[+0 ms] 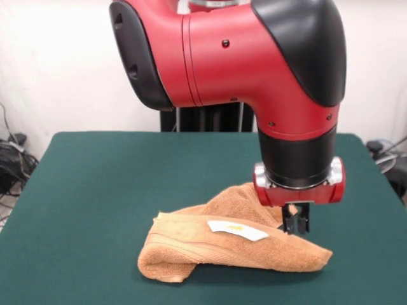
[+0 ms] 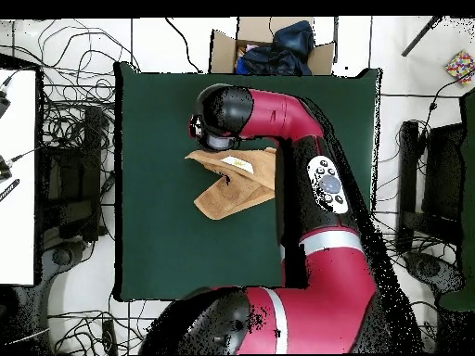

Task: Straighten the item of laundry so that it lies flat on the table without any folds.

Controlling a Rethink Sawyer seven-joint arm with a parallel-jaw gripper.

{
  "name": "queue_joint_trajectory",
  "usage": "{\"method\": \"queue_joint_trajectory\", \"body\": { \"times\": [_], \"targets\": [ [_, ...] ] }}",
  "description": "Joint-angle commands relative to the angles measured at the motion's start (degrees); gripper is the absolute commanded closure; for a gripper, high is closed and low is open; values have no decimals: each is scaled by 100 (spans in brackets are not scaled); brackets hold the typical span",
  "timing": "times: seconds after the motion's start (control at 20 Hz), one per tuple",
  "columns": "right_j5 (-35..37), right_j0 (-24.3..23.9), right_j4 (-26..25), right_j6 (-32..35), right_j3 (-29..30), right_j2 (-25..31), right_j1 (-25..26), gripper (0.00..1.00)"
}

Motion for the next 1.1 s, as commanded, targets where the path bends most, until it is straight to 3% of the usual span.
{"method": "queue_joint_trajectory", "body": {
  "times": [0.05,0.75,0.8,1.1],
  "targets": [
    [-659,-174,-110,-475,710,528,90,100],
    [-917,-257,-194,-490,724,668,172,100],
    [-883,-263,-210,-511,724,682,173,0],
    [-617,-231,-289,-610,702,639,183,0]
  ]
}}
